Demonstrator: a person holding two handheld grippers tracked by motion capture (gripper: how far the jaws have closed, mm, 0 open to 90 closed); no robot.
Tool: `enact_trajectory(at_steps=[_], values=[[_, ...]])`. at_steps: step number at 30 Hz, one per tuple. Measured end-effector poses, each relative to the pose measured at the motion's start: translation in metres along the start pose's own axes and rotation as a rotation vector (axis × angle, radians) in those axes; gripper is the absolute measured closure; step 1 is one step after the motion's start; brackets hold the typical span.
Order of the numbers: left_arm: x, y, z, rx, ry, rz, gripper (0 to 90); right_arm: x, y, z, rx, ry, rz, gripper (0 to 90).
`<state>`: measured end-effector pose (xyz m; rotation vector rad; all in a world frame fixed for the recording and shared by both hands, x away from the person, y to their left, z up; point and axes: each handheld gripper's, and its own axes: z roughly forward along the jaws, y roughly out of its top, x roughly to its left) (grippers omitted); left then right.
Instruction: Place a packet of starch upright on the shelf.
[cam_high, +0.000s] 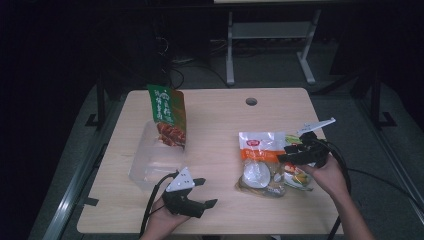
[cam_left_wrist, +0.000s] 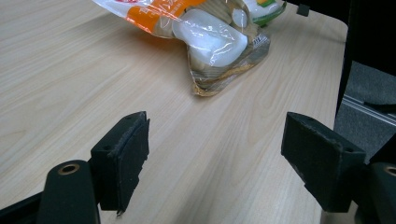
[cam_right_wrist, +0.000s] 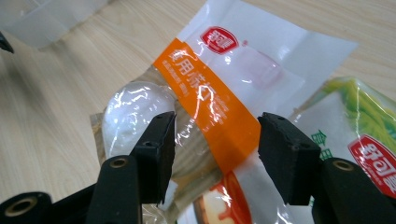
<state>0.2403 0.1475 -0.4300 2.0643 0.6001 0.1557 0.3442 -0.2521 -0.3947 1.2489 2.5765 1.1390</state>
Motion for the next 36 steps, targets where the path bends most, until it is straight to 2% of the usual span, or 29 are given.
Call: enact_trajectory(at_steps=[2, 9, 14, 17, 23, 25, 26, 28, 32, 36], values=[[0.000, 0.000, 0.000, 0.000, 0.000, 0.000, 22.9, -0.001, -0.001, 0.000, 0.005, -0.006, -0.007, 45.6], [-0.001, 0.000, 0.001, 0.000, -0.003, 0.000, 22.9, -0.010, -0.006, 0.008, 0.022, -0.022, 0.025, 46.9], [0.000, 0.000, 0.000, 0.002, -0.002, 0.001, 22.9, -0.015, -0.009, 0.011, 0.026, -0.023, 0.030, 48.0], [0.000, 0.000, 0.000, 0.001, -0.001, 0.001, 22.9, -0.018, -0.009, 0.011, 0.016, -0.019, 0.059, 49.1], [0.000, 0.000, 0.001, 0.003, -0.002, -0.001, 22.9, -0.019, -0.009, 0.012, 0.020, -0.017, 0.048, 53.9], [-0.001, 0.000, 0.002, 0.005, -0.003, 0.001, 22.9, -0.019, -0.008, 0.013, 0.007, 0.001, 0.051, 55.3], [-0.001, 0.000, 0.002, 0.006, -0.005, 0.003, 22.9, -0.018, -0.006, 0.014, -0.012, 0.033, 0.053, 55.7], [-0.001, 0.000, 0.003, 0.006, -0.005, 0.001, 22.9, -0.017, -0.005, 0.015, -0.014, 0.040, 0.053, 56.0], [-0.001, 0.000, 0.004, 0.009, -0.006, 0.004, 22.9, -0.016, -0.002, 0.022, 0.007, 0.053, 0.052, 57.7], [-0.001, 0.000, 0.004, 0.009, -0.006, 0.004, 22.5, -0.014, 0.000, 0.034, 0.039, 0.093, 0.055, 63.7]])
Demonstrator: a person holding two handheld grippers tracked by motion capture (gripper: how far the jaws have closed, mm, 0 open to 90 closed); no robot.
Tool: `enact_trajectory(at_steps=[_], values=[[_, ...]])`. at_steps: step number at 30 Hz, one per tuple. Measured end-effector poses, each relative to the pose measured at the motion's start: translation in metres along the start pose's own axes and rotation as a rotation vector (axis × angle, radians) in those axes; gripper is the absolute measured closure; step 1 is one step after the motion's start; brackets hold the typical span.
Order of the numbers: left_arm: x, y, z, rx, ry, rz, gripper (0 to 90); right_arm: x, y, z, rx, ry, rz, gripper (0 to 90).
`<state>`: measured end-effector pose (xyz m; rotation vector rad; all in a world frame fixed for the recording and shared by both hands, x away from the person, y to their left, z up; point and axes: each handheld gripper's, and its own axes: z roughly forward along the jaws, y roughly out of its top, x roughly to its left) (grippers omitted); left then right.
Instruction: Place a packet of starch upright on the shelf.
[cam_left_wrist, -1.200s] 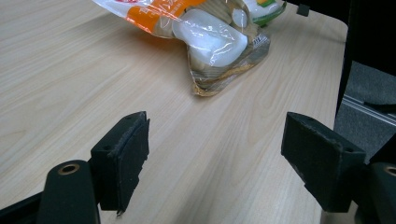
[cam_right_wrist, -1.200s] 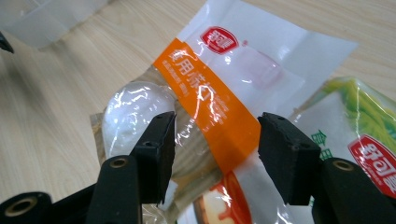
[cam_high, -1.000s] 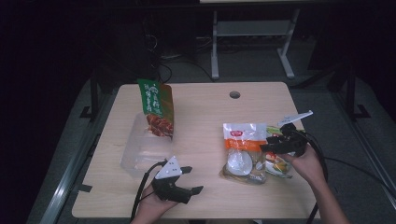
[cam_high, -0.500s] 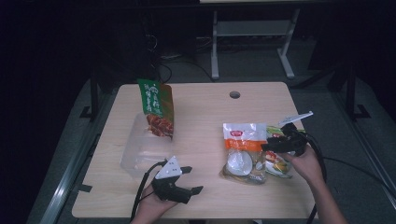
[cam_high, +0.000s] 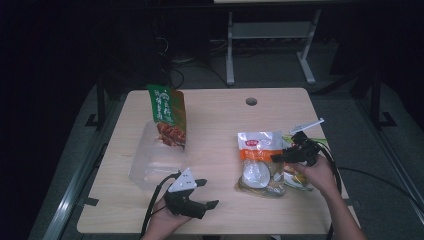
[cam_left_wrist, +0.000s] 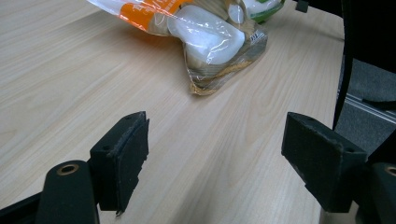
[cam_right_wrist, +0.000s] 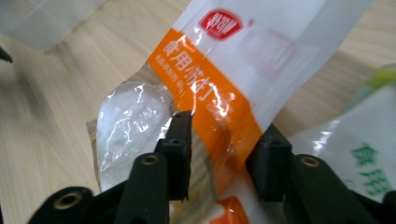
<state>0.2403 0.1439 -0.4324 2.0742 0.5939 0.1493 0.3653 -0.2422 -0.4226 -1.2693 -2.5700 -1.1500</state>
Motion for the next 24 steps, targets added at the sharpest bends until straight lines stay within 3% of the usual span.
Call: enact_trajectory(at_steps=[1, 6, 8, 13, 18, 24], values=[[0.000, 0.000, 0.000, 0.000, 0.000, 0.000, 22.5, 0.000, 0.000, 0.000, 0.000, 0.000, 0.000, 63.7], [0.000, 0.000, 0.001, 0.000, -0.001, -0.004, 22.5, 0.007, 0.001, 0.009, 0.018, 0.034, -0.016, 84.3], [0.000, 0.000, 0.001, -0.002, -0.002, -0.004, 22.5, 0.009, 0.001, 0.009, 0.014, 0.043, -0.030, 88.0], [0.000, 0.001, 0.002, 0.000, -0.005, -0.008, 22.6, 0.016, 0.002, 0.006, -0.005, 0.073, -0.032, 89.1], [0.001, 0.003, 0.004, 0.003, -0.008, -0.005, 22.5, 0.024, 0.001, 0.003, -0.022, 0.087, -0.065, 89.4], [-0.001, 0.008, 0.010, 0.001, -0.021, -0.022, 22.6, 0.035, 0.002, -0.003, -0.082, 0.106, -0.101, 89.6]])
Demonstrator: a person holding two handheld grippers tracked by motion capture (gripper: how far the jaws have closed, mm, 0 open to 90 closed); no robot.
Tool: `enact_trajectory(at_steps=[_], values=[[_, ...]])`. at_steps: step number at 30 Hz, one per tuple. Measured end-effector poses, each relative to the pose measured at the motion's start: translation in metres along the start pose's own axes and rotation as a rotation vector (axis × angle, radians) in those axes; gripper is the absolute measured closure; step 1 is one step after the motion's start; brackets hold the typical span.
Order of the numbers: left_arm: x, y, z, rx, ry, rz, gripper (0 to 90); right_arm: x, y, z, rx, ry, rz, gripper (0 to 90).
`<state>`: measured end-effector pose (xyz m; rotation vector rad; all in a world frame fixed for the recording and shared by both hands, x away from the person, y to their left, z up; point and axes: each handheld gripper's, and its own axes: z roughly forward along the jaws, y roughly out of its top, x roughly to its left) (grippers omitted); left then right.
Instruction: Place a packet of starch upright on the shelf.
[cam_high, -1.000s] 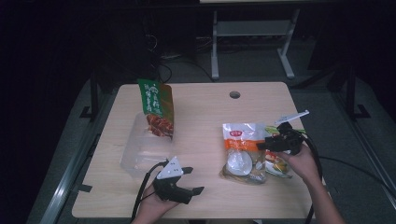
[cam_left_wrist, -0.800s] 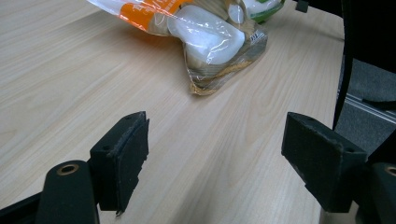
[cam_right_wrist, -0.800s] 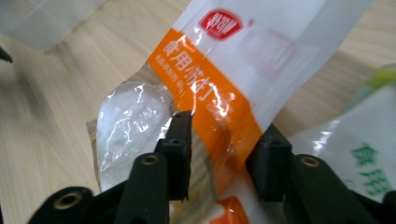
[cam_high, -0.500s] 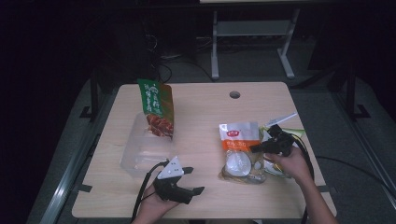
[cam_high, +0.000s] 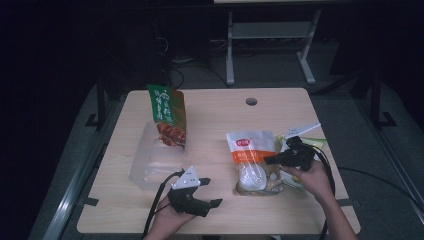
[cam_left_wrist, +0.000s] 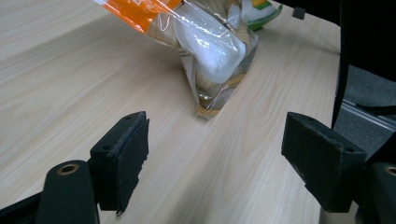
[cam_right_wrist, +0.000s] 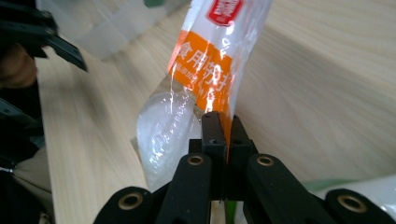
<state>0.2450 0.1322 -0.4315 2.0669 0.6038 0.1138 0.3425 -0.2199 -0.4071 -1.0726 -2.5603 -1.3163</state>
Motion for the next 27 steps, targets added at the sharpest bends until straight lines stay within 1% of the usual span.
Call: enact_trajectory(at_steps=[2, 4, 7, 8, 10, 11, 12, 14, 16, 19, 21, 22, 23, 24, 25, 26, 27], values=[[0.000, 0.002, 0.002, 0.005, 0.000, 0.009, 22.6, 0.004, 0.002, -0.001, -0.021, 0.009, -0.015, 89.6], [0.000, 0.004, 0.003, 0.002, -0.002, 0.007, 22.7, 0.009, 0.004, -0.001, -0.034, 0.015, -0.031, 89.7], [0.001, 0.008, 0.006, 0.001, -0.006, 0.006, 22.7, 0.018, 0.010, -0.003, -0.043, 0.021, -0.059, 89.7], [0.001, 0.009, 0.007, 0.003, -0.005, 0.005, 22.7, 0.022, 0.012, -0.004, -0.048, 0.025, -0.077, 89.7], [0.000, 0.012, 0.010, 0.005, -0.008, 0.010, 22.7, 0.024, 0.013, -0.004, -0.049, 0.027, -0.085, 89.8], [0.000, 0.013, 0.011, 0.005, -0.008, 0.006, 22.7, 0.031, 0.016, -0.005, -0.050, 0.037, -0.104, 89.8], [0.000, 0.014, 0.012, 0.005, -0.008, 0.010, 22.8, 0.034, 0.017, -0.005, -0.054, 0.045, -0.114, 89.9], [0.000, 0.016, 0.015, 0.005, -0.007, 0.006, 22.9, 0.039, 0.019, -0.005, -0.060, 0.057, -0.134, 89.9], [0.001, 0.017, 0.017, 0.005, -0.003, 0.016, 22.9, 0.047, 0.022, -0.005, -0.069, 0.063, -0.160, 89.9], [0.002, 0.018, 0.019, 0.008, 0.005, 0.007, 22.8, 0.054, 0.025, -0.005, -0.091, 0.076, -0.182, 89.9], [0.003, 0.017, 0.020, 0.006, 0.013, 0.001, 22.7, 0.055, 0.025, -0.004, -0.115, 0.091, -0.186, 89.9], [0.004, 0.017, 0.020, 0.007, 0.015, 0.007, 22.6, 0.055, 0.023, -0.001, -0.127, 0.097, -0.181, 89.9], [0.004, 0.017, 0.020, 0.007, 0.015, -0.001, 22.6, 0.054, 0.022, 0.000, -0.125, 0.096, -0.177, 89.9], [0.005, 0.017, 0.022, 0.007, 0.020, -0.002, 22.5, 0.050, 0.016, 0.004, -0.139, 0.104, -0.166, 89.9], [0.005, 0.017, 0.022, 0.007, 0.020, -0.002, 22.5, 0.050, 0.016, 0.004, -0.139, 0.104, -0.166, 89.9], [0.007, 0.017, 0.025, 0.008, 0.018, -0.010, 22.5, 0.046, 0.010, 0.004, -0.144, 0.093, -0.157, 89.9], [0.007, 0.017, 0.025, 0.008, 0.018, -0.010, 22.6, 0.045, 0.010, 0.004, -0.144, 0.090, -0.156, 89.9]])
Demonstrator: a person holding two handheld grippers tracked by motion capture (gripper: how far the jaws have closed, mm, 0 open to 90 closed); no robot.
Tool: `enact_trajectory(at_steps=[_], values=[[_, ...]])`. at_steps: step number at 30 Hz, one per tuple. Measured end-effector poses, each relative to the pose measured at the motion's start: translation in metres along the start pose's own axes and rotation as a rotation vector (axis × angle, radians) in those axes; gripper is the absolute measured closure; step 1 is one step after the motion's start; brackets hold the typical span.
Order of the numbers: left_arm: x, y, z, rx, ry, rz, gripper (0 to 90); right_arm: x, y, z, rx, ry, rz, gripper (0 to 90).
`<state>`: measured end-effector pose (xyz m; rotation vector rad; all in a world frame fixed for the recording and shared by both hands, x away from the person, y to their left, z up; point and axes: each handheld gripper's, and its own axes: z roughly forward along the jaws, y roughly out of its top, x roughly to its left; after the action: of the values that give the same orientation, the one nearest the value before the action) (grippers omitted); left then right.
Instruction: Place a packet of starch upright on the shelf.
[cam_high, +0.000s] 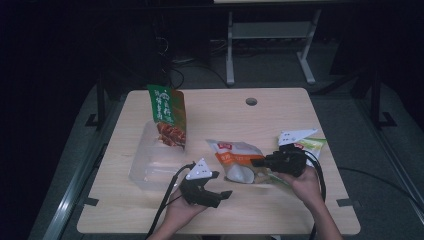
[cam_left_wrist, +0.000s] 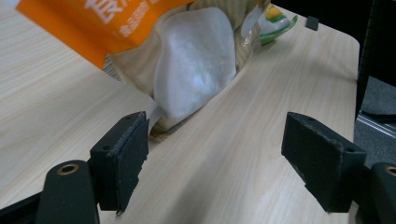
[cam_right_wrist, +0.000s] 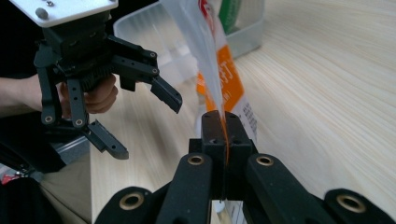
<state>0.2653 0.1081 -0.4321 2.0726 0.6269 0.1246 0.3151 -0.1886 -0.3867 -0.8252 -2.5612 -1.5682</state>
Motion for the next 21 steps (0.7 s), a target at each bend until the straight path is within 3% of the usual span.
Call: enact_trajectory(at_steps=[6, 8, 9, 10, 14, 16, 21], values=[[0.004, 0.003, 0.016, 0.006, 0.018, -0.030, 23.8, -0.002, -0.003, -0.004, 0.010, -0.009, -0.005, 89.8], [0.008, 0.005, 0.022, 0.031, 0.037, -0.030, 24.9, -0.002, -0.004, -0.004, 0.013, -0.014, -0.009, 89.8], [0.011, 0.006, 0.027, 0.021, 0.034, -0.056, 26.3, -0.003, -0.005, -0.005, 0.015, -0.018, -0.008, 89.8], [0.011, 0.006, 0.027, 0.021, 0.034, -0.056, 28.5, -0.003, -0.005, -0.005, 0.015, -0.018, -0.008, 89.8], [0.021, 0.008, 0.035, 0.016, 0.002, -0.109, 34.6, -0.005, -0.010, -0.007, 0.022, -0.032, -0.005, 89.8], [0.025, 0.010, 0.041, 0.011, -0.045, -0.150, 41.9, -0.007, -0.013, -0.008, 0.034, -0.056, -0.004, 89.7], [0.029, 0.018, 0.050, 0.010, -0.050, -0.160, 49.5, -0.011, -0.017, -0.003, 0.061, -0.045, 0.002, 89.7]])
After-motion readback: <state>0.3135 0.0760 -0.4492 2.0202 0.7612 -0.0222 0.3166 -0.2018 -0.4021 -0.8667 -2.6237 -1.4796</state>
